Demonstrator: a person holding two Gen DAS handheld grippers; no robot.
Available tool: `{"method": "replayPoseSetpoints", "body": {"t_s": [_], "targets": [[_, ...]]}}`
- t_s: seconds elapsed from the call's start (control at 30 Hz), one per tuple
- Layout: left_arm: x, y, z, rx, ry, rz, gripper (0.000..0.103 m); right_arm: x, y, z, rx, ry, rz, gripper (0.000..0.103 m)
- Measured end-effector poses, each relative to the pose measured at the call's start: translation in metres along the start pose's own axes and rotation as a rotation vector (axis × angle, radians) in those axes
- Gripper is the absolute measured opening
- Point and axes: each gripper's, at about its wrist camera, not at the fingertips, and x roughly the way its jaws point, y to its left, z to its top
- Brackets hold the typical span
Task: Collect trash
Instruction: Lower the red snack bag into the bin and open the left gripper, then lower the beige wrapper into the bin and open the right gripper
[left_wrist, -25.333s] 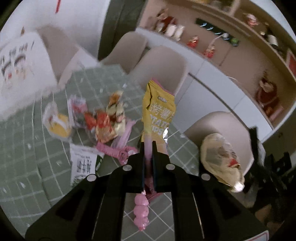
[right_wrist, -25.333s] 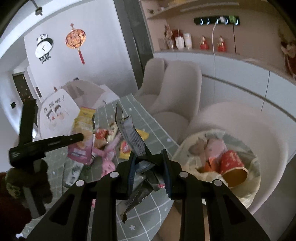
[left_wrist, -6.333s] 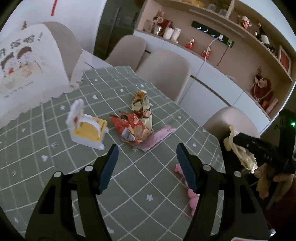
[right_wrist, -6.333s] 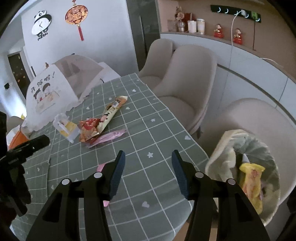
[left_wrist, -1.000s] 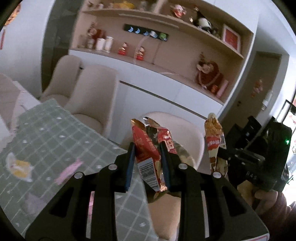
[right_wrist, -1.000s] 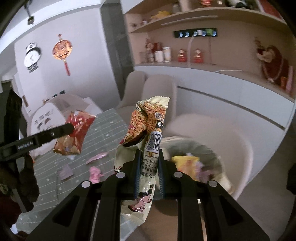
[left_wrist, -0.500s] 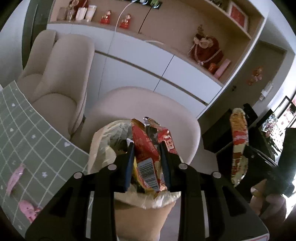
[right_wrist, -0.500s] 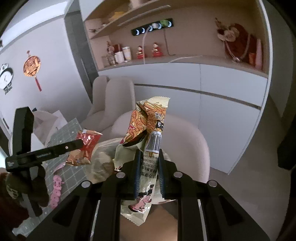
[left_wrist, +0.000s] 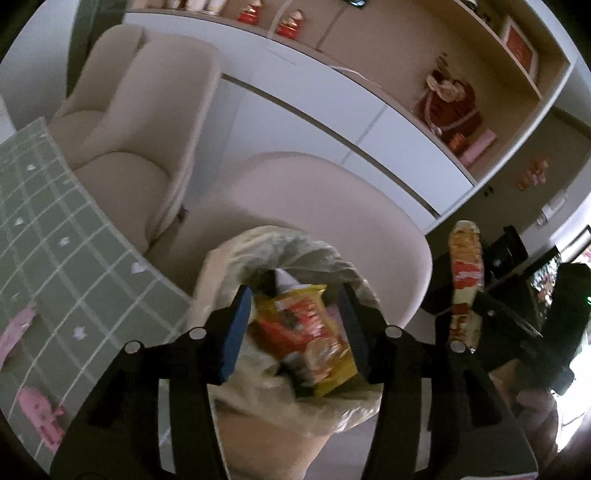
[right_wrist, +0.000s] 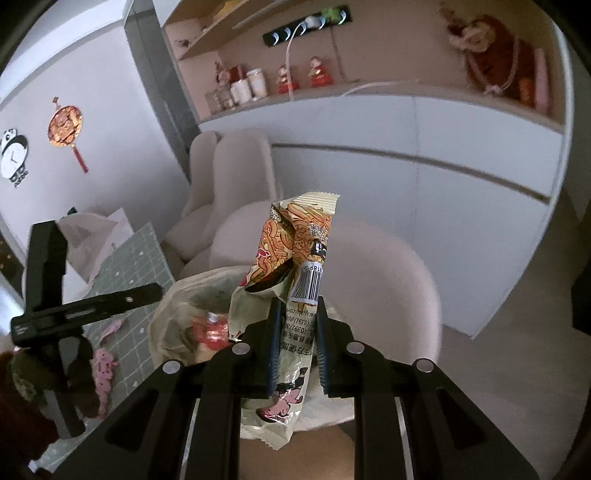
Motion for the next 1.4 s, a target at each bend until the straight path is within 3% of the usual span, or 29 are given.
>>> {"method": "replayPoseSetpoints", "body": {"t_s": [0.27, 0.47, 0.67, 0.83, 0.9, 1.03, 1.13, 1.4], "targets": [[-0.062, 0.039, -0.026, -0.023, -0.066, 0.12, 0.054, 0.074, 0.026, -0.002, -0.067, 0.137, 0.055, 0.018], [-0.096, 0.082, -0.053, -0.131, -0.086, 0.199, 0.054, 0.121, 0.058, -0.018, -0.128, 0.238, 0.105, 0.018], [-0.13, 0.126, -0.081, -0.254, -0.12, 0.252, 0.054, 0.153, 0.076, -0.042, -0.242, 0.372, 0.051, 0.018], [-0.15, 0.143, -0.097, -0.298, -0.122, 0.281, 0.054, 0.158, 0.07, -0.049, -0.221, 0.426, 0.019, 0.018], [-0.159, 0.148, -0.102, -0.313, -0.126, 0.283, 0.054, 0.153, 0.071, -0.048, -0.206, 0.409, 0.02, 0.018], [-0.175, 0.157, -0.111, -0.321, -0.134, 0.289, 0.054, 0.131, 0.076, -0.049, -0.182, 0.325, 0.007, 0.04], [-0.188, 0.164, -0.12, -0.327, -0.138, 0.291, 0.054, 0.115, 0.079, -0.05, -0.17, 0.277, -0.01, 0.047], [-0.228, 0.201, -0.156, -0.381, -0.166, 0.313, 0.054, 0.06, 0.109, -0.047, -0.135, 0.164, -0.033, 0.049]]}}
